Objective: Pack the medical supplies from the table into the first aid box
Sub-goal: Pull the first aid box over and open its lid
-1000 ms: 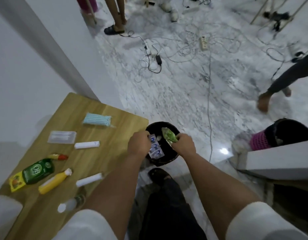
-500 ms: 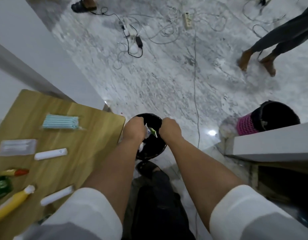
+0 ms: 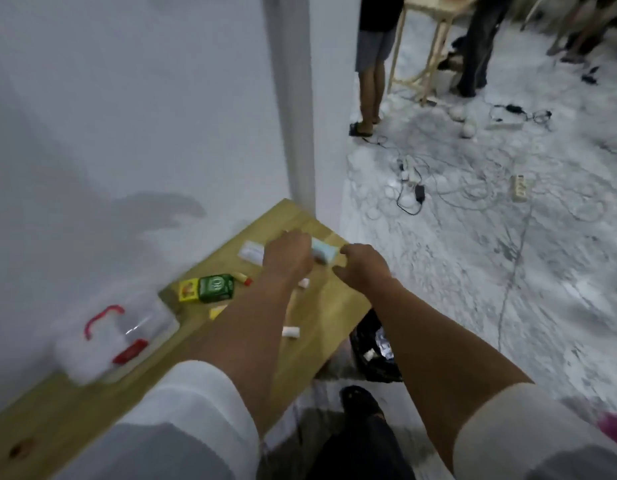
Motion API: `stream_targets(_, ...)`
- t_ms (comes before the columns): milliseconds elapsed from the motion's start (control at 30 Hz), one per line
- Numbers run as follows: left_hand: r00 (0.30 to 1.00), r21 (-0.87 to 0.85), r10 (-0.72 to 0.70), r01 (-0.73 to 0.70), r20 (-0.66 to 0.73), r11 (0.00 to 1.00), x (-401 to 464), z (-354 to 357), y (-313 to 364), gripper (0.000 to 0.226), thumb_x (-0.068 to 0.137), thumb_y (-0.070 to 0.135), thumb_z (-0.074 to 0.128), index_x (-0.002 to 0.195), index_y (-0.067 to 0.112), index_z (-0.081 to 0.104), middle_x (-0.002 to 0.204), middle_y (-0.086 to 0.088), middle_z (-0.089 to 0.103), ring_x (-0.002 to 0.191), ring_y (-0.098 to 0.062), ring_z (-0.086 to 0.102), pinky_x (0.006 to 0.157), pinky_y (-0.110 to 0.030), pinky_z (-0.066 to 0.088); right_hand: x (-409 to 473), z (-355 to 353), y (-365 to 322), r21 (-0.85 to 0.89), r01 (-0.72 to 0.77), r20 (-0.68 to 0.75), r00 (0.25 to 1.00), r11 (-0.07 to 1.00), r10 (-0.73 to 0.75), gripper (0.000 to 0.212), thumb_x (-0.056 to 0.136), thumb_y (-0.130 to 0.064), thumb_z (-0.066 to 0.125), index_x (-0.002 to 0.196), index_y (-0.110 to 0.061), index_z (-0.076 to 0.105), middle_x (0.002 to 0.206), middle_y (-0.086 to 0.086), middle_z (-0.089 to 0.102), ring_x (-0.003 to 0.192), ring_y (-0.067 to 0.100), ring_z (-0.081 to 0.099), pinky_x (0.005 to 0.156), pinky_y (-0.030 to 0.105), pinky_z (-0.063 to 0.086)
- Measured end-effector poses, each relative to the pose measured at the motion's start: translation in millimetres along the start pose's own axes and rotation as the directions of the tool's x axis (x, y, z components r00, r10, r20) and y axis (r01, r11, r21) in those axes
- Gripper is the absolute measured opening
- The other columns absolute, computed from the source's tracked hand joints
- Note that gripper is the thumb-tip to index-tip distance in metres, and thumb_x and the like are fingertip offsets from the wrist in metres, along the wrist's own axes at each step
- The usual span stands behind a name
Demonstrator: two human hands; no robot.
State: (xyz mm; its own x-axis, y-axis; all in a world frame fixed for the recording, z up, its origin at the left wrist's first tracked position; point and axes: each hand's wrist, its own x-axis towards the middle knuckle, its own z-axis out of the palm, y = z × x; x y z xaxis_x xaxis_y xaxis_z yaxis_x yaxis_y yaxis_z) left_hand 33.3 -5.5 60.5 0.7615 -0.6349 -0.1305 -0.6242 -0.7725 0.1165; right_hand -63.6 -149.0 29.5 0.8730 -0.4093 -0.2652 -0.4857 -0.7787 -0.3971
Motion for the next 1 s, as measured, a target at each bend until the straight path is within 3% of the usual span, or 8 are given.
stream_targets(167,0.959,0.089,-0.274,0.279,-0.066,0.956,-84.9,-41.5,-135.8,0.029,0.101,0.031,0.057,0.123,0.014,0.064,0.123,-0.007,0.059,0.116,-0.03,0.058,0.08,-0.039,0.047,3.0,10.3,-153.1,-0.108,0.297,0.026,0.955,0.949,-0.296,0.059,0.09,-0.047,0.068,0.139,-0.014,0.059,0.139,0.011,0.061,0.13,0.031,0.054,0.104,0.039,0.045)
stream_targets(300,0.879,0.074,-0.467,0.474,-0.101,0.877,-158.2,-47.4,-220.6,0.03,0.1,0.03,0.056,0.123,0.013,0.065,0.121,-0.006,0.06,0.113,-0.029,0.059,0.076,-0.037,0.043,-10.6,39.8,-255.0,-0.155,0.495,0.106,0.869,0.855,-0.483,0.055,0.09,-0.046,0.069,0.133,-0.013,0.061,0.133,0.01,0.062,0.127,0.03,0.056,0.099,0.039,0.048)
stream_targets(533,0.716,-0.087,-0.694,0.688,-0.08,0.72,-235.1,-9.9,-295.1,0.034,0.099,0.035,0.057,0.124,0.014,0.068,0.121,-0.006,0.062,0.111,-0.028,0.062,0.08,-0.037,0.049,-23.4,115.4,-349.5,-0.146,0.663,0.26,0.742,0.734,-0.618,0.06,0.092,-0.045,0.069,0.141,-0.013,0.057,0.141,0.009,0.06,0.129,0.028,0.056,0.104,0.04,0.047)
stream_targets(667,0.645,-0.255,-0.762,0.728,-0.06,0.636,-235.6,46.7,-320.2,0.055,0.102,0.047,0.057,0.146,0.014,0.056,0.15,-0.009,0.053,0.133,-0.031,0.053,0.099,-0.043,0.049,2.1,169.1,-356.2,-0.151,0.681,0.299,0.723,0.717,-0.623,0.082,0.081,-0.055,0.078,0.145,-0.014,0.051,0.142,0.012,0.054,0.128,0.03,0.055,0.103,0.042,0.05)
stream_targets(800,0.632,-0.397,-0.773,0.694,-0.065,0.601,-223.2,105.3,-336.7,0.076,0.102,0.06,0.048,0.164,0.019,0.031,0.173,-0.006,0.019,0.155,-0.035,0.027,0.116,-0.051,0.036,19.8,208.0,-337.2,-0.137,0.709,0.223,0.702,0.691,-0.676,0.092,0.07,-0.066,0.081,0.142,-0.013,0.057,0.145,0.011,0.047,0.123,0.028,0.059,0.096,0.041,0.054)
stream_targets(900,0.595,-0.47,-0.779,0.639,-0.201,0.609,-217.7,138.5,-337.7,0.077,0.103,0.065,0.041,0.166,0.023,0.028,0.175,-0.001,0.011,0.157,-0.032,0.022,0.117,-0.052,0.036,25.4,220.8,-327.8,-0.102,0.732,0.113,0.681,0.673,-0.724,0.095,0.067,-0.068,0.083,0.141,-0.013,0.06,0.145,0.009,0.048,0.124,0.025,0.059,0.097,0.04,0.053)
stream_targets(1000,0.529,-0.522,-0.776,0.579,-0.344,0.627,-214.2,158.0,-335.4,0.075,0.102,0.065,0.041,0.164,0.023,0.033,0.174,-0.001,0.017,0.157,-0.03,0.026,0.116,-0.051,0.038,30.0,225.2,-324.4,-0.095,0.75,0.07,0.661,0.654,-0.747,0.097,0.065,-0.067,0.085,0.141,-0.011,0.061,0.141,0.009,0.052,0.122,0.025,0.06,0.099,0.038,0.05)
